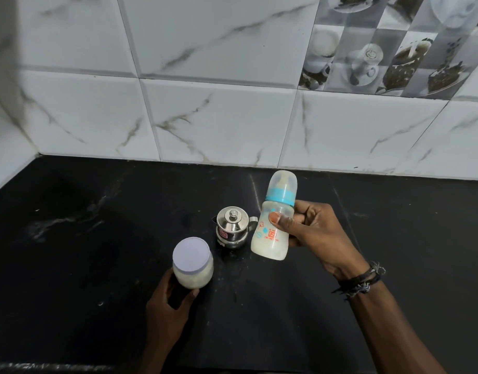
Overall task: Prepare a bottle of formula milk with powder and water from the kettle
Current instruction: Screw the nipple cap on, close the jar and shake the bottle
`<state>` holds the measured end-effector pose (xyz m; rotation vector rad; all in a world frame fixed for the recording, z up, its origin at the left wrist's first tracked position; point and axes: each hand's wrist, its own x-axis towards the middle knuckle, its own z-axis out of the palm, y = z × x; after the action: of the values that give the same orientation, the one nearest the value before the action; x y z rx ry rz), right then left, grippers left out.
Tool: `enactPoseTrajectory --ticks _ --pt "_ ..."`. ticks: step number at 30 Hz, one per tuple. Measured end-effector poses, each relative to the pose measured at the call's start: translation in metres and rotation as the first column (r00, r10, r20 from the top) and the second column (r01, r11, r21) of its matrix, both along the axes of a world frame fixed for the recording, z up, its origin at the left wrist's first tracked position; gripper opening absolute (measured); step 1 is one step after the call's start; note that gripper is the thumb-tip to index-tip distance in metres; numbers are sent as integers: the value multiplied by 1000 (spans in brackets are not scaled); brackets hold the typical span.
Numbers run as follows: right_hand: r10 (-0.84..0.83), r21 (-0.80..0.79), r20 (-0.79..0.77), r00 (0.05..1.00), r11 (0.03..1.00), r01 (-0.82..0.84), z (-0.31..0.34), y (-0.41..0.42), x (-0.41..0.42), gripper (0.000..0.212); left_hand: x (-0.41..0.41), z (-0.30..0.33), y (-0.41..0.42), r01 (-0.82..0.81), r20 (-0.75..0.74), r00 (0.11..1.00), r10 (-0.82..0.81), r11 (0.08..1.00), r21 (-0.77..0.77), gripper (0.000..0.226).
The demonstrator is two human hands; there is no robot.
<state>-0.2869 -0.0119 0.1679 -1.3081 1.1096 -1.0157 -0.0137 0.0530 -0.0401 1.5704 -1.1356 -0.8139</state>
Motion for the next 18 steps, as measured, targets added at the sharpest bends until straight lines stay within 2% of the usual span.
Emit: enactPoseTrajectory --ticks 5,18 --pt "9 -14 21 1000 1000 -9 -1 -1 -1 26 -1 3 1 1 -18 1000 0 1000 8 68" --pt "11 -51 84 996 999 -7 -44 1 12 53 -2 2 1 -5 -51 999 5 1000 13 65"
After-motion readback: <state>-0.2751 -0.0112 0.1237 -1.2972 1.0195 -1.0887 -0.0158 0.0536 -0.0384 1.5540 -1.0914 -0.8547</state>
